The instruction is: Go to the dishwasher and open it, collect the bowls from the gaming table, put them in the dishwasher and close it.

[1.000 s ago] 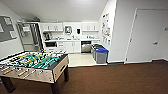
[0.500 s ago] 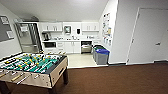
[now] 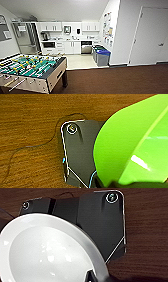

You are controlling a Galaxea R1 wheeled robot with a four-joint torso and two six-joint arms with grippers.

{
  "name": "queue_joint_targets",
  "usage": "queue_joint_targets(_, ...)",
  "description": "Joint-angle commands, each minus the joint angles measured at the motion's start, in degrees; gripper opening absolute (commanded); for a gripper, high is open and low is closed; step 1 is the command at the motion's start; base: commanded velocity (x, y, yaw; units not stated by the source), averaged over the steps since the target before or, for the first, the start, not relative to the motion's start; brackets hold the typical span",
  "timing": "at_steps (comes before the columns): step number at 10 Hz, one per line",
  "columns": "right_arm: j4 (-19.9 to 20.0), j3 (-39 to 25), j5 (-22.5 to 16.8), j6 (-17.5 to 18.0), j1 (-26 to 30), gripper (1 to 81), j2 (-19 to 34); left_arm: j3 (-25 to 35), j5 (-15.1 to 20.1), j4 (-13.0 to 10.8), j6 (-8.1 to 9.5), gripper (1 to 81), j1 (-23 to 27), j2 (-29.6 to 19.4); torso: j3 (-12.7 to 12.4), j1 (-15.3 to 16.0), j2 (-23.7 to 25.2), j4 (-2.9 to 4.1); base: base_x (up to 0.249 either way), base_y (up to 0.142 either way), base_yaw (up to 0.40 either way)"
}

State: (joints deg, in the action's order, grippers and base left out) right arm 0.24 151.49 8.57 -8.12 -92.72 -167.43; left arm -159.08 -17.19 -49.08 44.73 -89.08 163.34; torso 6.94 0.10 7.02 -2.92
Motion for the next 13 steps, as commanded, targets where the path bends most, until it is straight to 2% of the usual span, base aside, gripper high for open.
queue_joint_targets(1, -1.2, -0.2, -2.7, -0.1, 2.5, 1.0, 0.3, -0.7, 1.5, -0.2, -0.52, 1.0, 2.6, -1.4, 0.0, 0.0, 0.0, 0.0, 0.206, 0.0, 0.0)
queue_joint_targets(13, -1.0, 0.0, -2.7, 0.0, 2.3, 1.0, 0.0, -0.7, 1.1, -0.4, -0.61, 1.0, 2.6, -0.8, 0.0, 0.0, 0.0, 0.0, 0.206, 0.0, 0.0)
